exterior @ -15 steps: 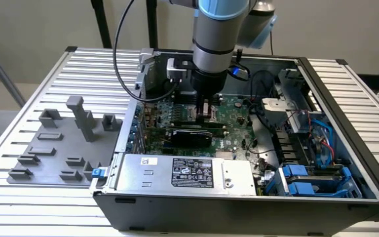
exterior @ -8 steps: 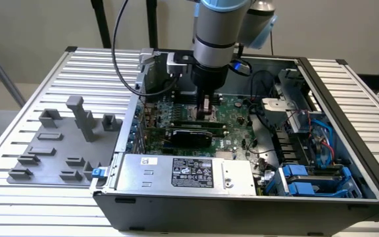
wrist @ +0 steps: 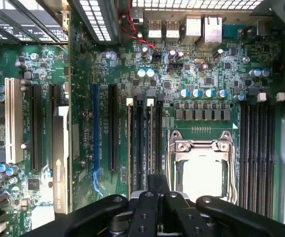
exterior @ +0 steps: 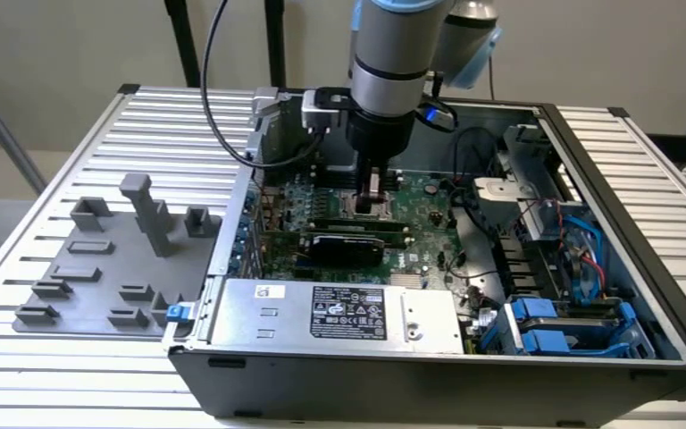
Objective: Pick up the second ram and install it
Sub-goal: 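Press down the second ram until it locks into place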
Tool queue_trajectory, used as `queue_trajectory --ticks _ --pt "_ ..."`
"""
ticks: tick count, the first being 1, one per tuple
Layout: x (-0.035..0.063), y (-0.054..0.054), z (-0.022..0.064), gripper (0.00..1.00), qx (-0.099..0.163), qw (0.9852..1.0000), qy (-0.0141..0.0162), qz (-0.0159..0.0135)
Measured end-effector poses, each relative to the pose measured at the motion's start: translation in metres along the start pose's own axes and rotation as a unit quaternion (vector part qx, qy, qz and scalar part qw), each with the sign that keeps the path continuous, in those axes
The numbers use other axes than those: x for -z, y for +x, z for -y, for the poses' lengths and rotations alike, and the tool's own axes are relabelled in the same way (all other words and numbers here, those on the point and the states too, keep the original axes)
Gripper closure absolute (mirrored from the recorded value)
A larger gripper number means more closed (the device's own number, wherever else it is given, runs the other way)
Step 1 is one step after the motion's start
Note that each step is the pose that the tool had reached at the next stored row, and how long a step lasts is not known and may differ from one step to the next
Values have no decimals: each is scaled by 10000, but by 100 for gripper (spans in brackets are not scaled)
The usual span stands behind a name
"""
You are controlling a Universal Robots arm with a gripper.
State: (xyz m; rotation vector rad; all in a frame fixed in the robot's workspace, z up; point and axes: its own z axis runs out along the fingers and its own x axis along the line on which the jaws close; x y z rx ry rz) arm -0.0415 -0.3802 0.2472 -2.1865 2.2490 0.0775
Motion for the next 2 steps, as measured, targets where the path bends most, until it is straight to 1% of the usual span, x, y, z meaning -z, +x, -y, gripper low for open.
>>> queue_trajectory --ticks 2 --pt "0 0 0 100 0 10000 0 0"
